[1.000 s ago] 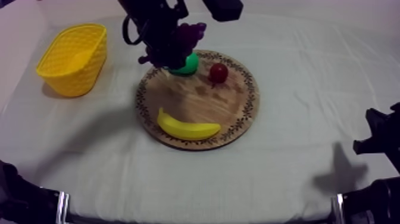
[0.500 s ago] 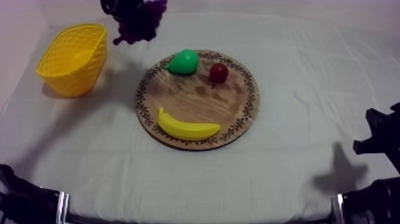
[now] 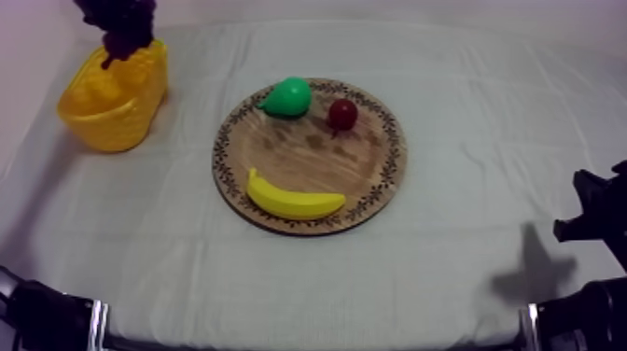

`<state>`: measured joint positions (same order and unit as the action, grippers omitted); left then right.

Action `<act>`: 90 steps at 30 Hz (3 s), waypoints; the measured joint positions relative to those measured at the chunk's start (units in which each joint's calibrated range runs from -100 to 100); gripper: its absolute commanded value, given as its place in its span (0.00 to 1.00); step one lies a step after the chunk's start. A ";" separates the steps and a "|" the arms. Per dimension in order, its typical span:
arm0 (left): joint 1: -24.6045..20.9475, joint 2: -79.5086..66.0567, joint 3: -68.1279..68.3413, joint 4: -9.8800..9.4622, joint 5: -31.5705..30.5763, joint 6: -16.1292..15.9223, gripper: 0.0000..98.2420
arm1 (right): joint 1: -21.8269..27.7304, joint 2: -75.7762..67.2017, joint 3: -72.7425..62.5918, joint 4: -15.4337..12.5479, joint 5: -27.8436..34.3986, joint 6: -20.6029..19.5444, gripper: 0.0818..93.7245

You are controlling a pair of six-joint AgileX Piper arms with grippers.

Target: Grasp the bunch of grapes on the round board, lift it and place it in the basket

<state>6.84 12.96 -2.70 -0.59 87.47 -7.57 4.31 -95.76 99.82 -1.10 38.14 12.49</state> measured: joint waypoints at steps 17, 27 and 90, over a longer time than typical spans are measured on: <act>-7.17 1.79 -0.40 0.22 0.45 0.20 0.51 | 0.00 0.00 0.00 0.00 0.00 0.00 0.00; -7.10 6.56 -1.39 0.59 0.89 1.09 0.53 | 0.00 0.00 0.00 0.00 0.00 0.00 0.00; -7.92 -23.95 30.73 3.97 -12.56 0.90 0.59 | 0.00 0.00 0.00 0.00 0.00 -0.02 0.00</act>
<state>-1.08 -10.99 28.03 3.39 74.91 -6.67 4.31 -95.76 99.82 -1.10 38.14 12.47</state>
